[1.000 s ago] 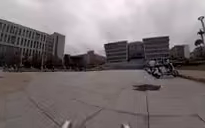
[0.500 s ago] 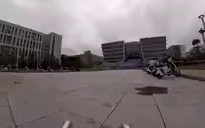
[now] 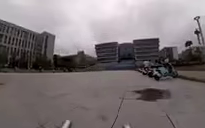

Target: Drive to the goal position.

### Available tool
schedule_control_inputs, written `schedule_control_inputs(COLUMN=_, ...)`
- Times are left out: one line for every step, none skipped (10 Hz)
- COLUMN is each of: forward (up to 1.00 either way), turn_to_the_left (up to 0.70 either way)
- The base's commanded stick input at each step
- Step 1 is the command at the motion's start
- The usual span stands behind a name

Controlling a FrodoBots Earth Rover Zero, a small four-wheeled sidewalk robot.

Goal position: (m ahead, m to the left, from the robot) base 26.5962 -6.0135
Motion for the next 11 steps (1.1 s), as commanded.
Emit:
schedule_control_inputs(forward=1.0, turn_to_the_left=-0.35)
schedule_control_inputs(forward=1.0, turn_to_the_left=-0.22)
schedule_control_inputs(forward=1.0, turn_to_the_left=0.0)
schedule_control_inputs(forward=1.0, turn_to_the_left=0.0)
schedule_control_inputs(forward=1.0, turn_to_the_left=-0.12)
schedule_control_inputs(forward=1.0, turn_to_the_left=-0.29)
schedule_control_inputs(forward=1.0, turn_to_the_left=-0.35)
schedule_control_inputs(forward=1.0, turn_to_the_left=-0.14)
schedule_control_inputs(forward=1.0, turn_to_the_left=0.0)
schedule_control_inputs(forward=1.0, turn_to_the_left=0.0)
schedule_control_inputs(forward=1.0, turn_to_the_left=0.0)
